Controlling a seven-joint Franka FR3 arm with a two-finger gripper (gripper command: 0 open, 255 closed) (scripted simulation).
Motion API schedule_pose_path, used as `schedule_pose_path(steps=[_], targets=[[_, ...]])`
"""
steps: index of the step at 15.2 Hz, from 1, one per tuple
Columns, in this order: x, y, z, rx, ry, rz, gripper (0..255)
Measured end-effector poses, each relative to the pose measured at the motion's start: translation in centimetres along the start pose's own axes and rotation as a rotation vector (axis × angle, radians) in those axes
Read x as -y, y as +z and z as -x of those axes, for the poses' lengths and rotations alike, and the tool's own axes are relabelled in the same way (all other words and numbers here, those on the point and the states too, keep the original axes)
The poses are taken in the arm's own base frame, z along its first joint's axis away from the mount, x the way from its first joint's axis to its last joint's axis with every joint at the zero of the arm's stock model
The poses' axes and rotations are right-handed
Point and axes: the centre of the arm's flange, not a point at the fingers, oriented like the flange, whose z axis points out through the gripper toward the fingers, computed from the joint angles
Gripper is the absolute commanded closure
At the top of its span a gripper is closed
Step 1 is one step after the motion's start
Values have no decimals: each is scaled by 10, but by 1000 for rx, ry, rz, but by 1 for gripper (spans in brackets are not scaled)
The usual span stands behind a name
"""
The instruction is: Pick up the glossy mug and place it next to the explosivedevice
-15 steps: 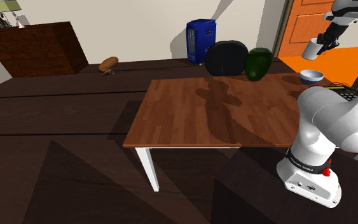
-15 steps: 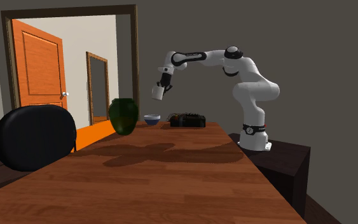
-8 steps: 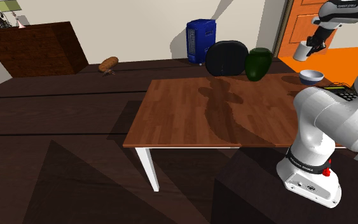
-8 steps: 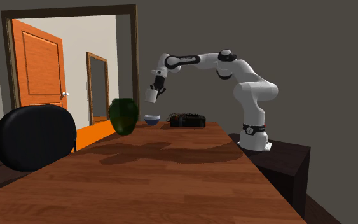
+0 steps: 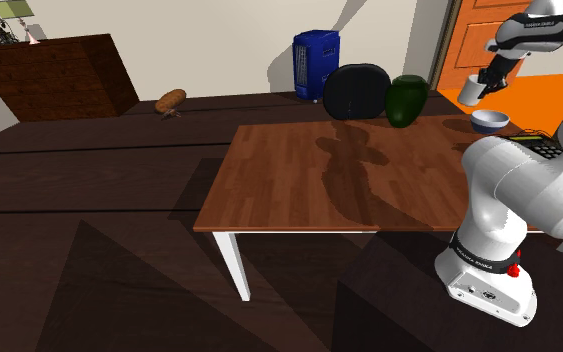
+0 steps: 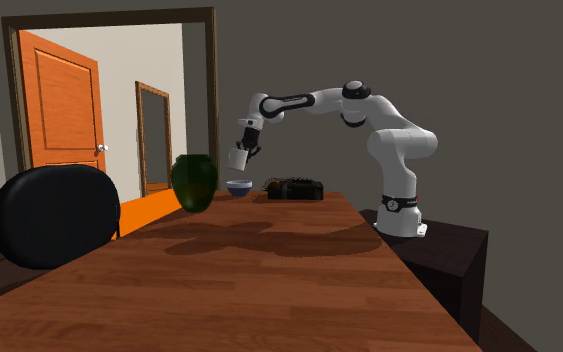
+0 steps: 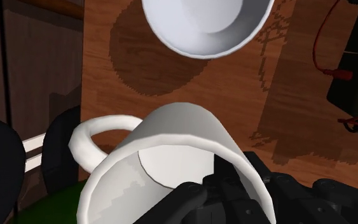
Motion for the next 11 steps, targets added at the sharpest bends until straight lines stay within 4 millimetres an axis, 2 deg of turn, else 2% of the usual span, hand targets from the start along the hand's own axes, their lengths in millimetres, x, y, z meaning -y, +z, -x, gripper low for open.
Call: schedule_pose_path(steps=[11], targets=[[14, 56, 4, 0, 0, 0, 255]])
